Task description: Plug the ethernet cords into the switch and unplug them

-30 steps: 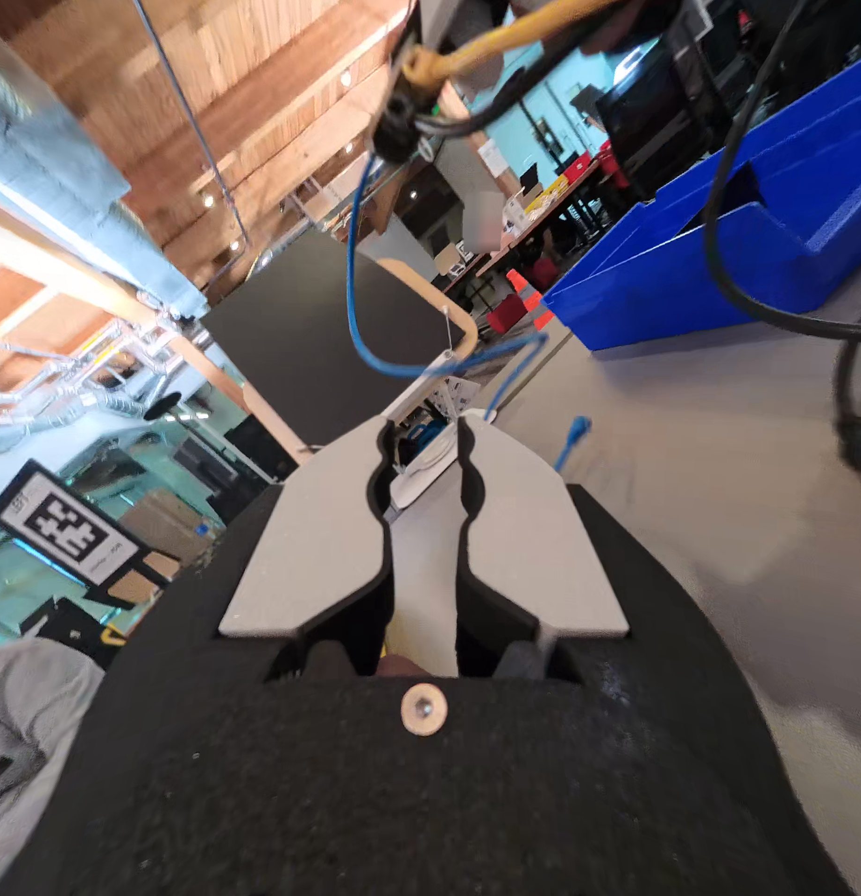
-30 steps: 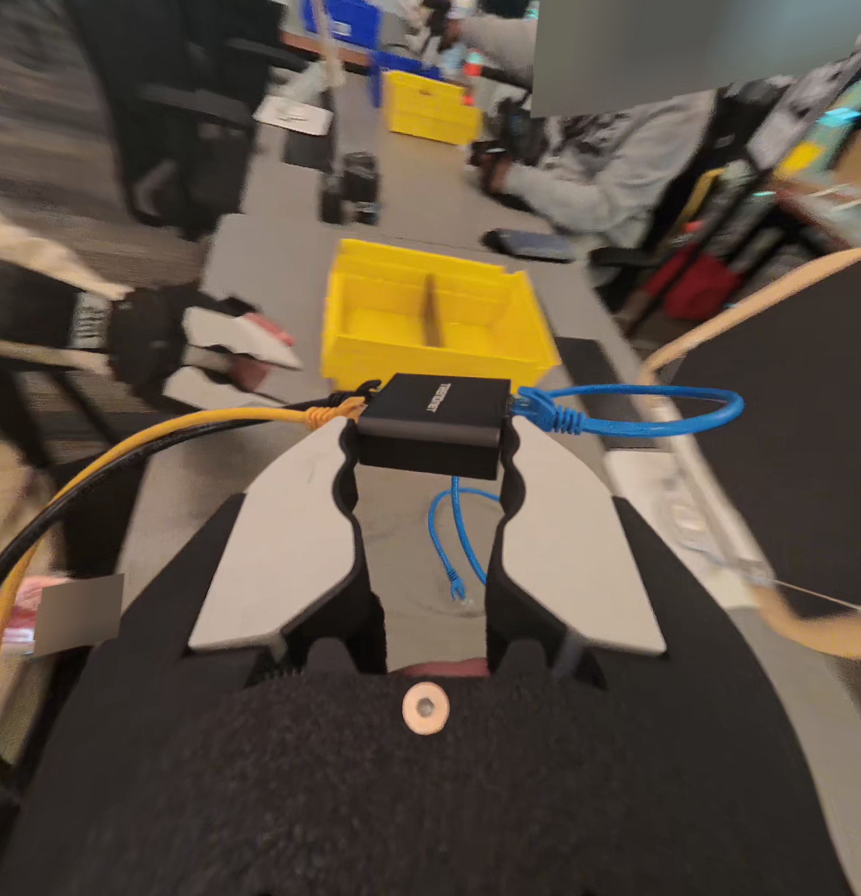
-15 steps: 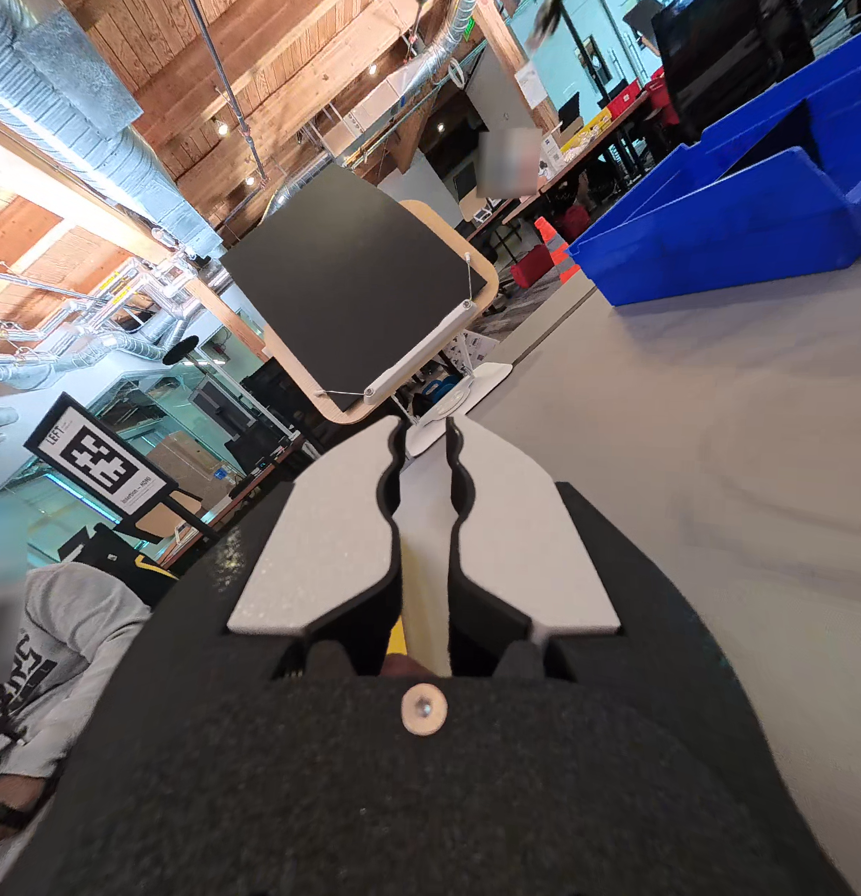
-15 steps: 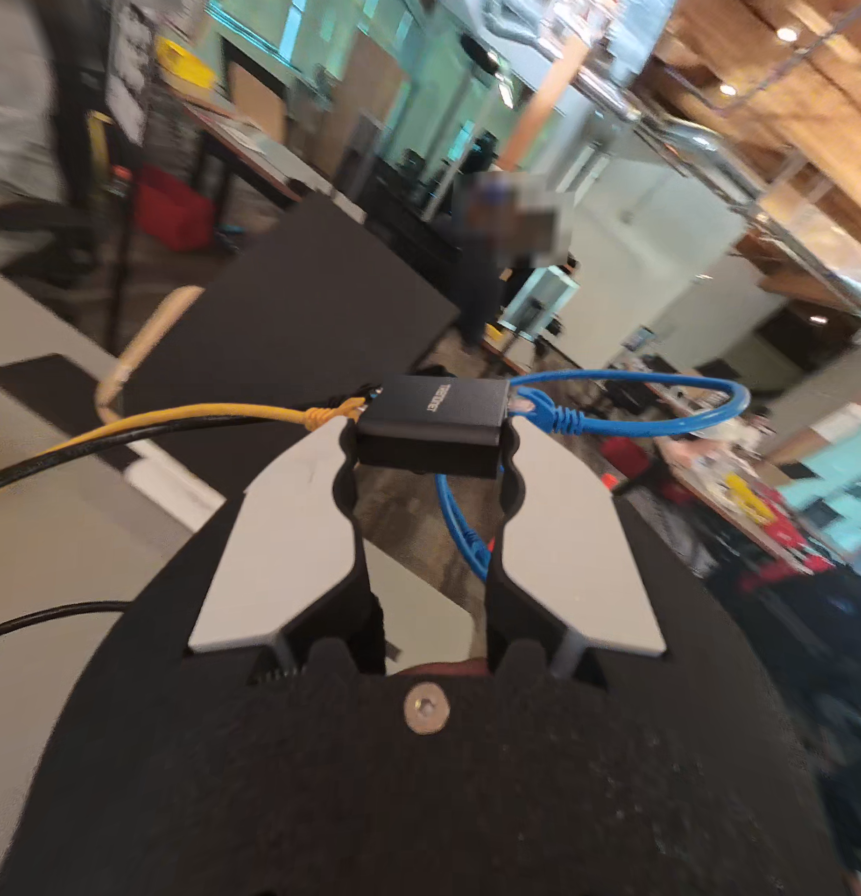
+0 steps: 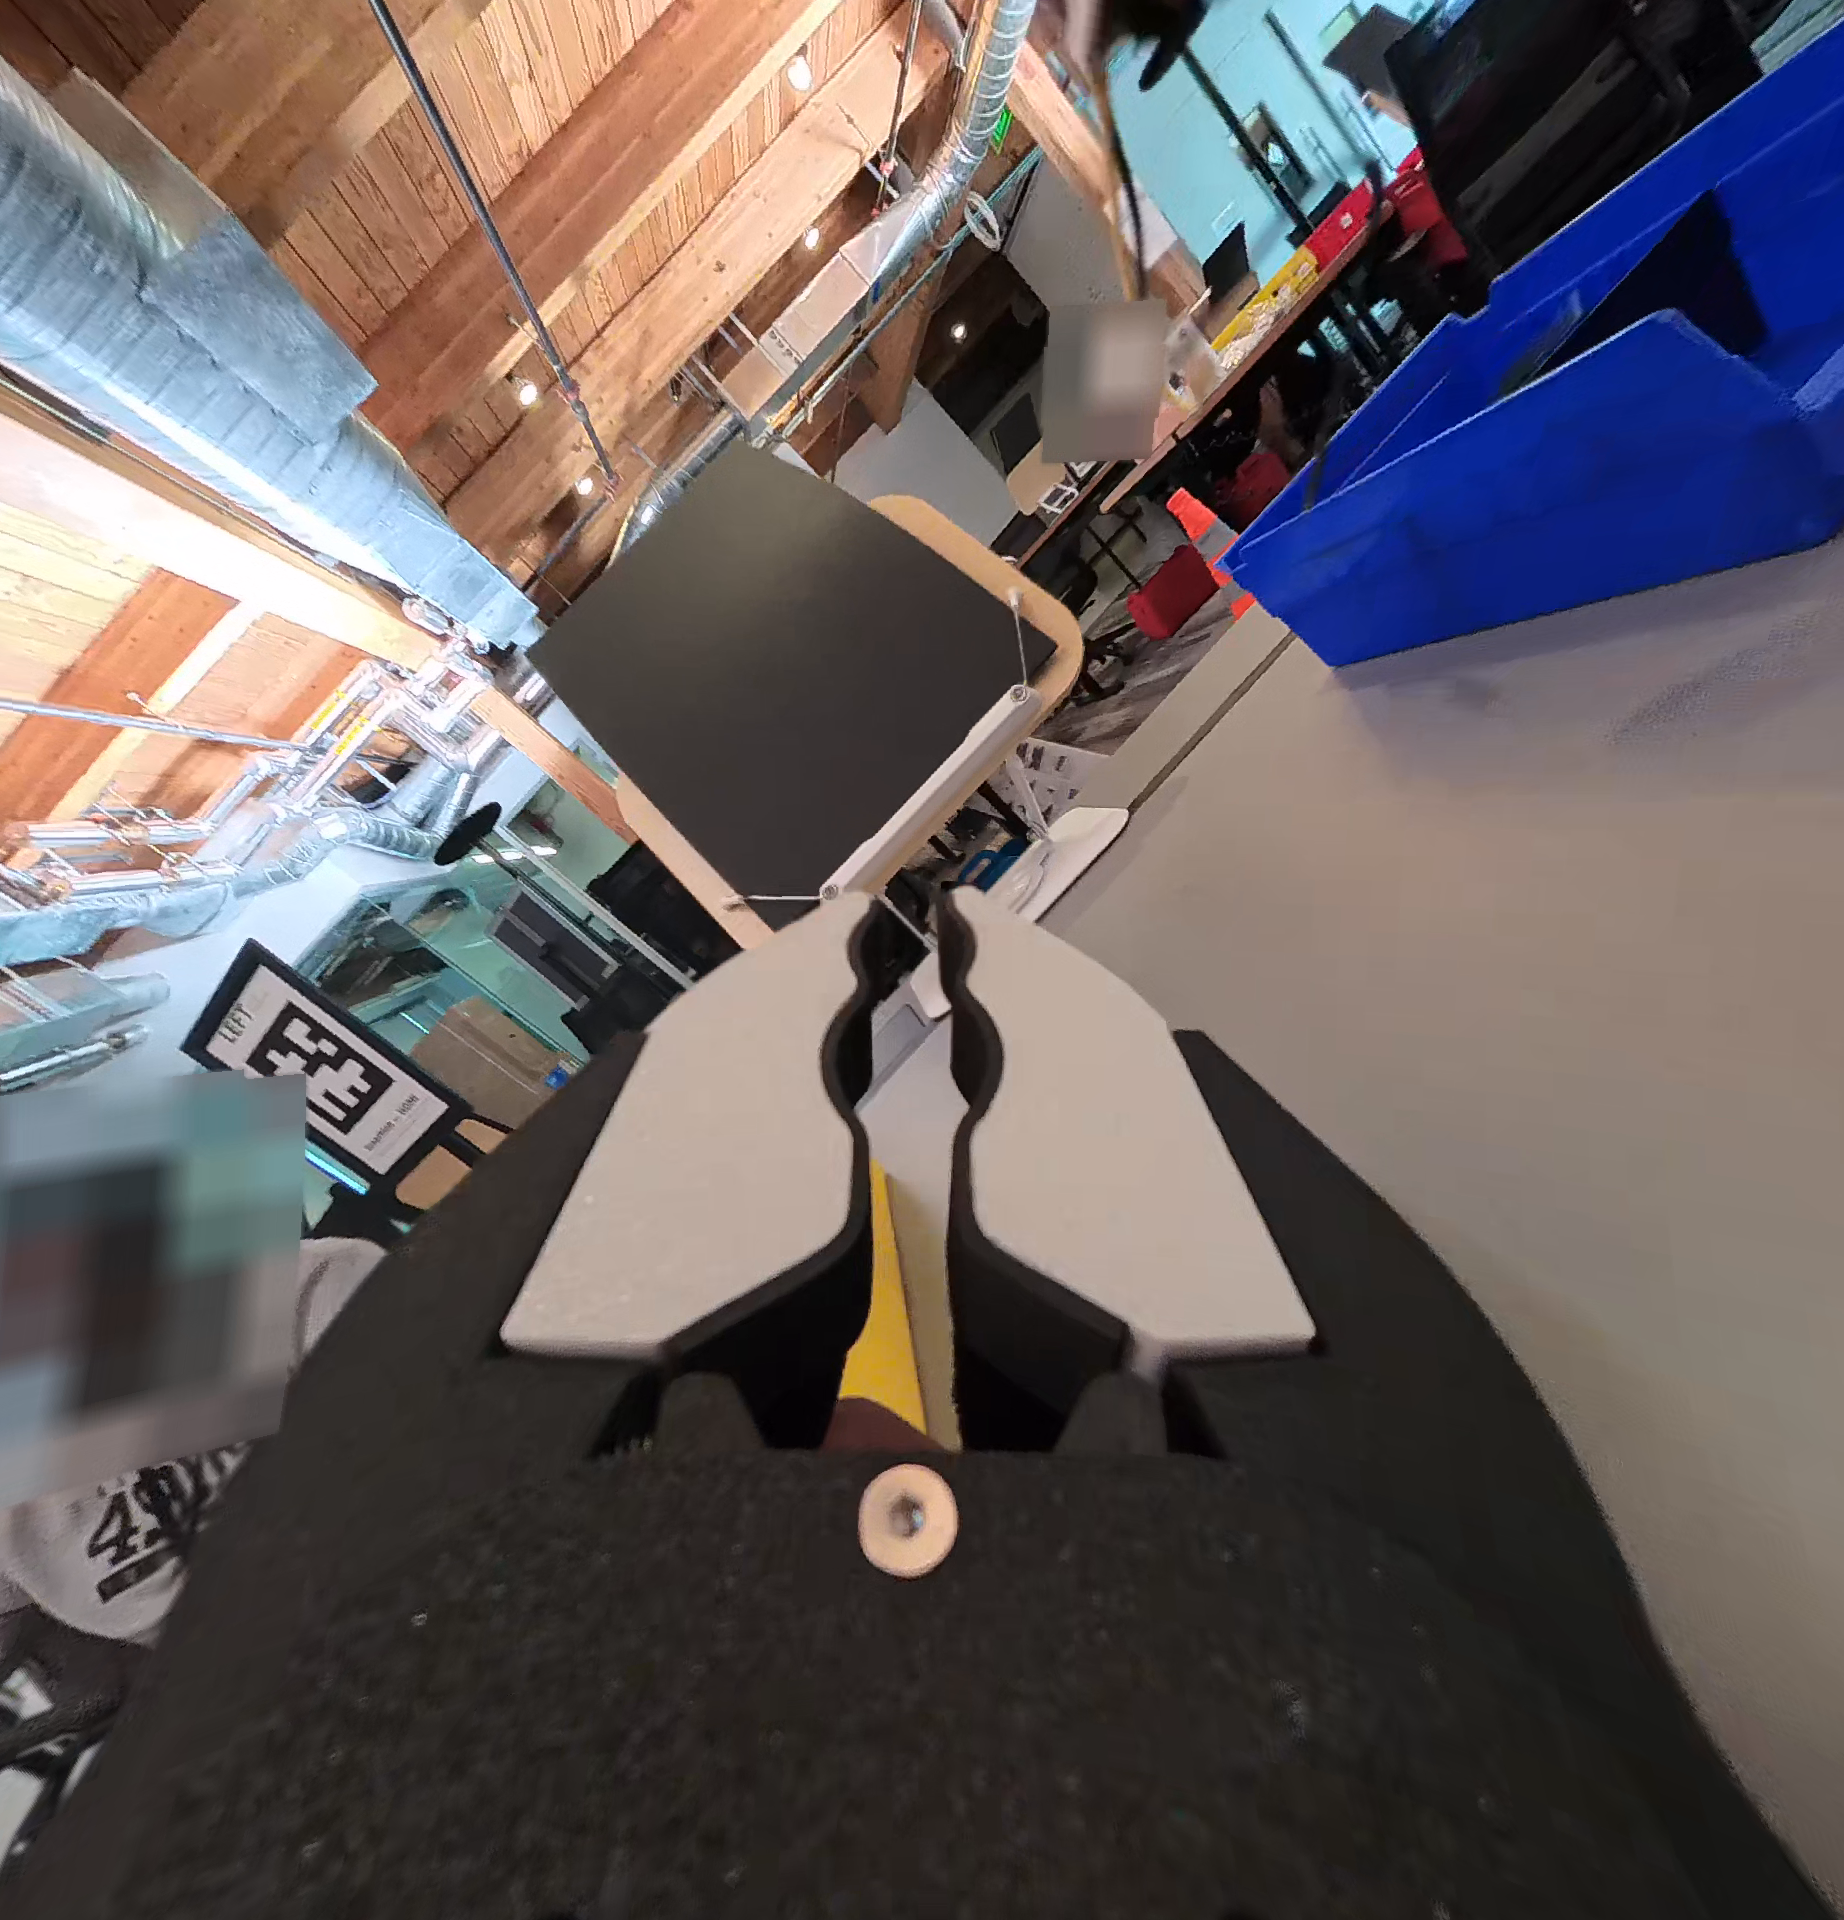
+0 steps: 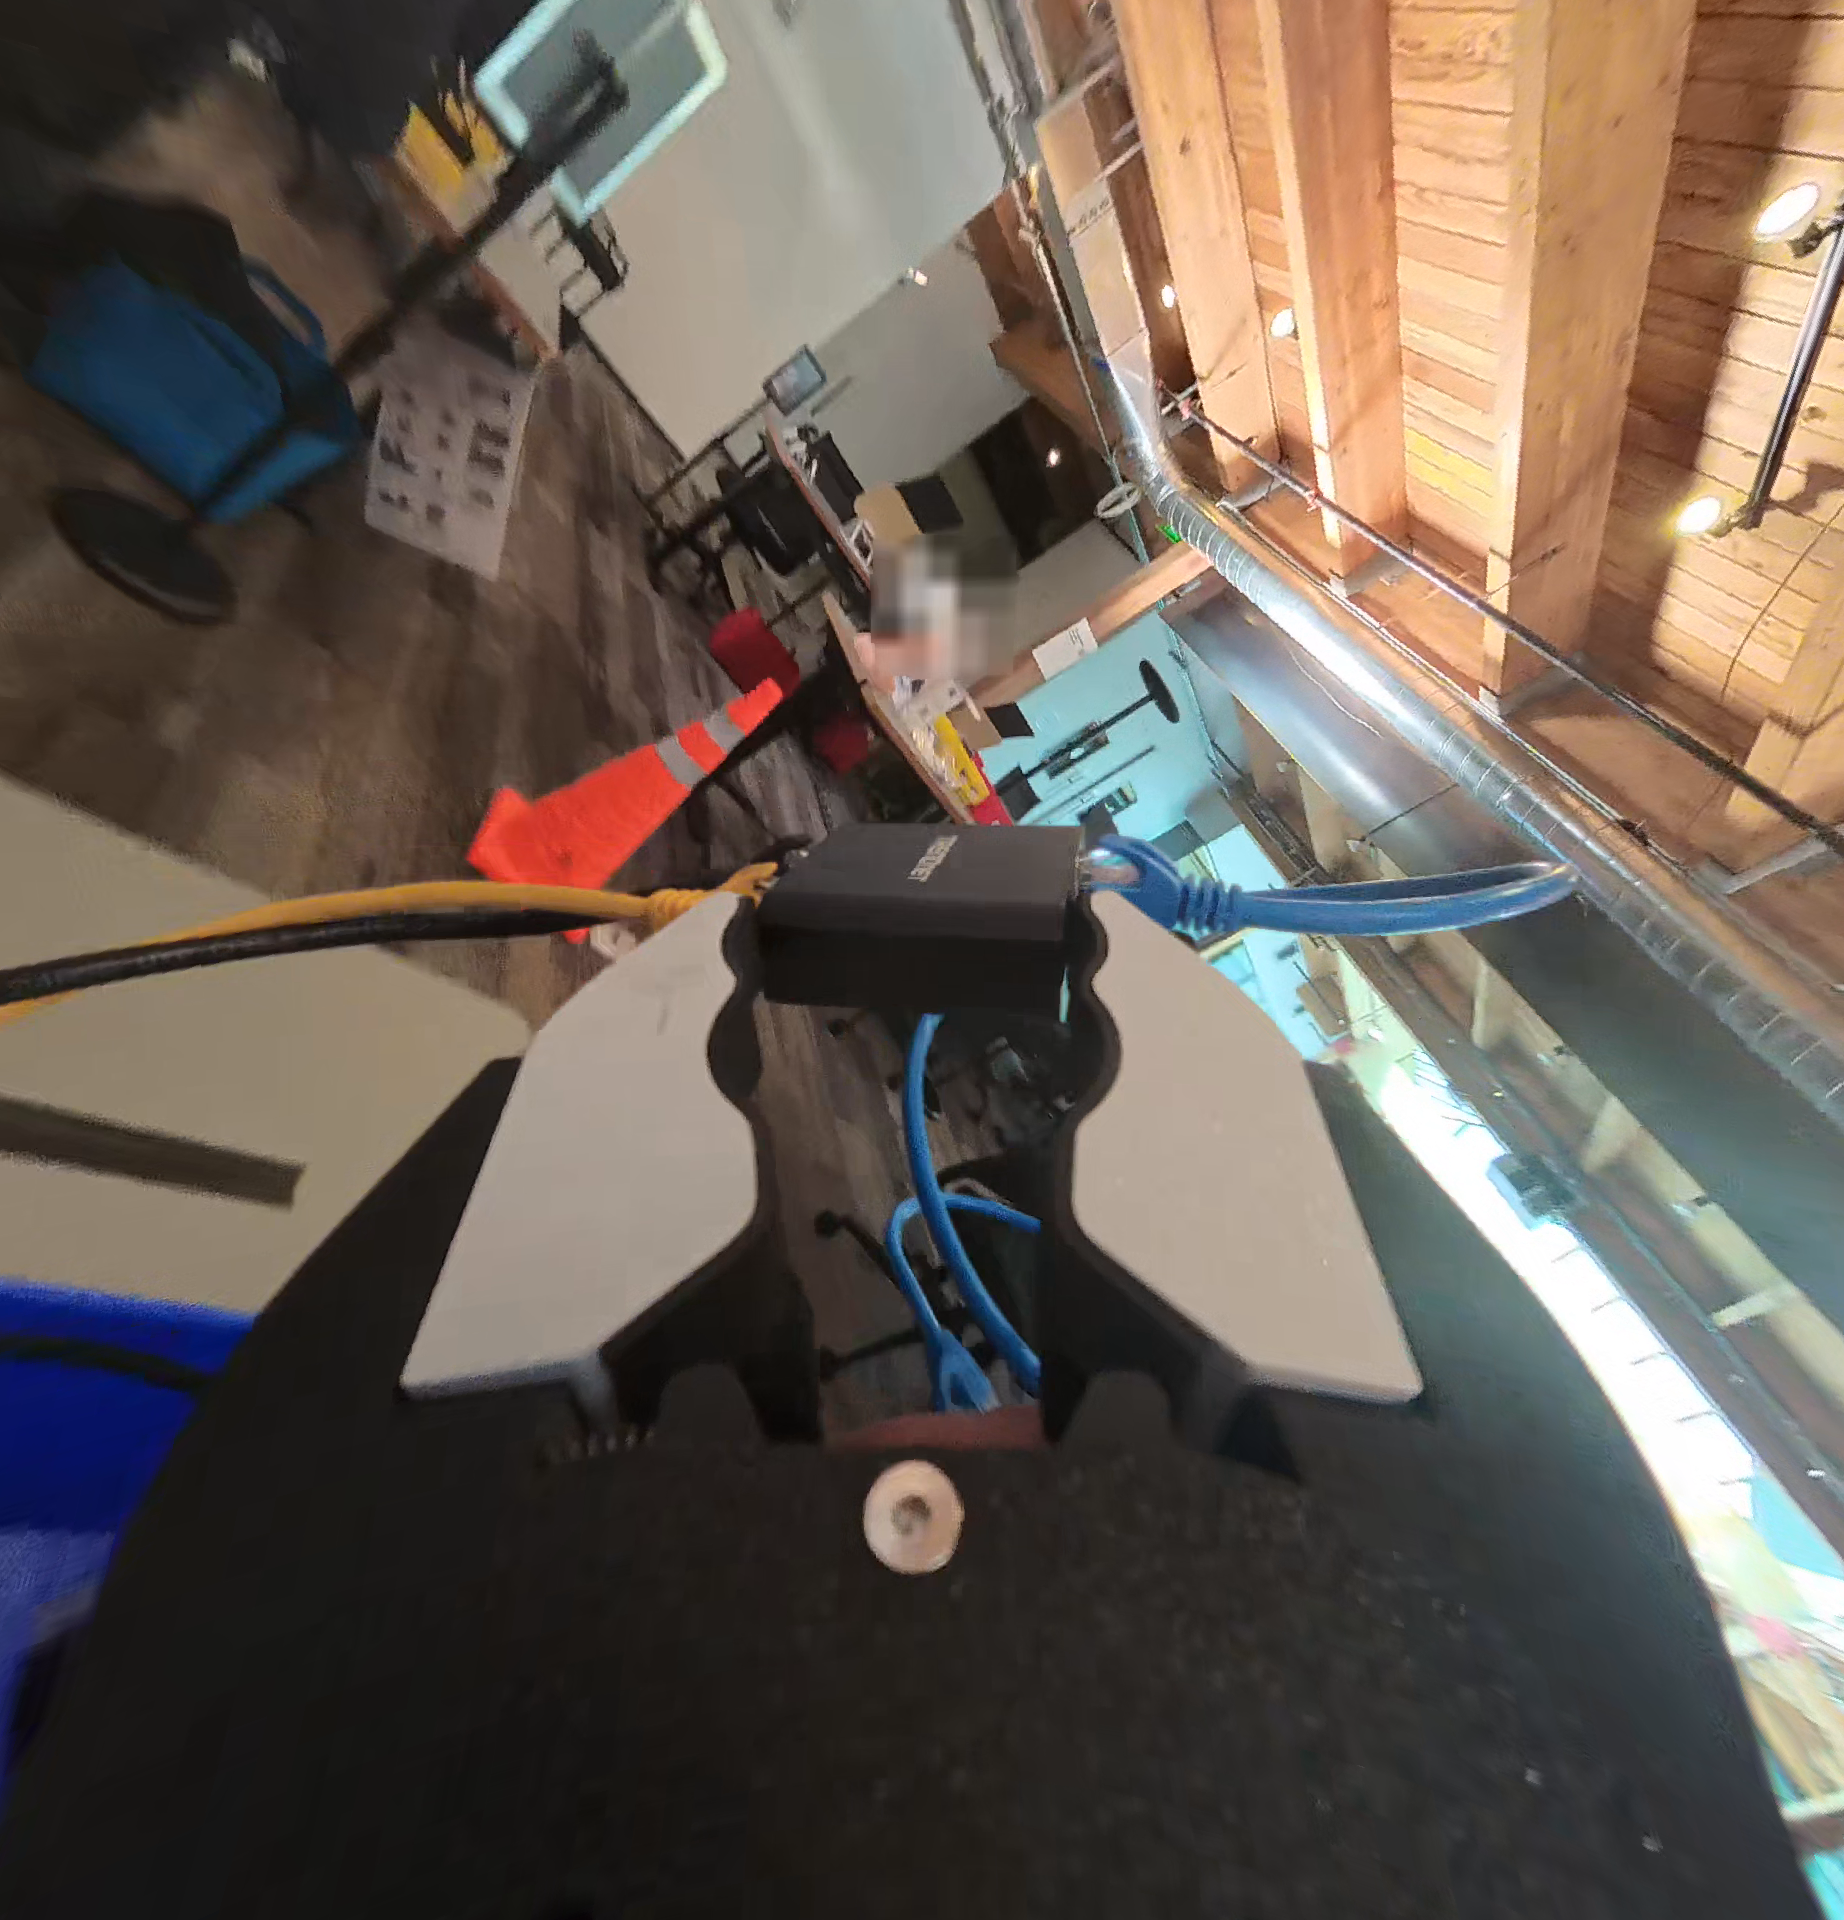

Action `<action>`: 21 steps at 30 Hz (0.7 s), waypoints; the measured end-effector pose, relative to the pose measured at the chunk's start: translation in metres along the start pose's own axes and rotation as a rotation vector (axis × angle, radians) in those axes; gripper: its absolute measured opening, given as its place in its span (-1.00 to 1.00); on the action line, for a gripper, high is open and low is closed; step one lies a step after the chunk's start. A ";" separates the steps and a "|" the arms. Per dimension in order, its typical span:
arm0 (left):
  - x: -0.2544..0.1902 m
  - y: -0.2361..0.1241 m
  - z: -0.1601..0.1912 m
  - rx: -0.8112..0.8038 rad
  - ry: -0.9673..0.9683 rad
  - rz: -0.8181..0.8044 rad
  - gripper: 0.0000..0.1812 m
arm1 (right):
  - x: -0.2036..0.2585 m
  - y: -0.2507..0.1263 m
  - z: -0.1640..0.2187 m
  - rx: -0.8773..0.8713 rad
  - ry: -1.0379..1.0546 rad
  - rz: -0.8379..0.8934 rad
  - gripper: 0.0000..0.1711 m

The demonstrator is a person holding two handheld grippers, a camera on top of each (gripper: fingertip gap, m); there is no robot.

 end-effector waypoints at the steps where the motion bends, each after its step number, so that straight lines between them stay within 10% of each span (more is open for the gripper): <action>1: -0.001 -0.001 -0.001 -0.003 0.014 -0.002 -0.91 | 0.021 -0.004 0.013 0.011 -0.028 -0.020 -0.34; 14: -0.004 0.004 0.007 0.014 -0.043 0.031 -0.91 | 0.140 -0.103 0.098 0.296 -0.011 -0.502 -0.33; 21: -0.005 0.010 0.011 0.025 -0.073 0.059 -0.91 | 0.171 -0.085 0.107 0.616 -0.194 -0.796 -0.46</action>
Point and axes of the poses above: each gripper's, where its closed fingertips meet, y out along the fingers, z out of its underside, x = y × z across the jaws, the point moved 10 cm from there along -y, back along the fingers, and after that the axes turned 15 degrees about z, right-handed, at the moved point
